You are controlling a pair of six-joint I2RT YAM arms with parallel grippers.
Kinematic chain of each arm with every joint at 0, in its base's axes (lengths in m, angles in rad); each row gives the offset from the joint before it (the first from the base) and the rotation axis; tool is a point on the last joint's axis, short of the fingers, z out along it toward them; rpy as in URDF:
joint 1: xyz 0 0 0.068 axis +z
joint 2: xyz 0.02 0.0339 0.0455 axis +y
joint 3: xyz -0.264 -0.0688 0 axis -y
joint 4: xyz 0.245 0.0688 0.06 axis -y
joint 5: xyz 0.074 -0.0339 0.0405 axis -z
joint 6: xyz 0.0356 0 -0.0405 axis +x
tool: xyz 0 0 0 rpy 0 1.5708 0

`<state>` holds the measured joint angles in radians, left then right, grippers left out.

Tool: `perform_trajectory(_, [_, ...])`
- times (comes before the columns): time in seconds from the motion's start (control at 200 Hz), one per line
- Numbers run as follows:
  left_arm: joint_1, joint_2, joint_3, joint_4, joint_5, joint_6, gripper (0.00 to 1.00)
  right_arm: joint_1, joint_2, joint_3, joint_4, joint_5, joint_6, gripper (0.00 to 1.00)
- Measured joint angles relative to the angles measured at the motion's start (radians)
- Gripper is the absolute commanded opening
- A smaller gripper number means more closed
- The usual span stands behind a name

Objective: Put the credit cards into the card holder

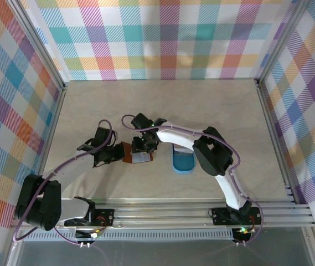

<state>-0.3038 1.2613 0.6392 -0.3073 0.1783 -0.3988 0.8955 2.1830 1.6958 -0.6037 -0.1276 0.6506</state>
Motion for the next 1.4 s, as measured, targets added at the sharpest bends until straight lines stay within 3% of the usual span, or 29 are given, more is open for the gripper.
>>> perform_trajectory(0.745, [0.000,0.000,0.000,0.000,0.000,0.000,0.02,-0.019,0.000,0.000,0.016,-0.050,0.015,0.45])
perform_trajectory(1.395, [0.000,0.000,0.001,-0.004,-0.008,0.000,0.02,-0.019,-0.068,-0.054,0.024,0.042,-0.001,0.50])
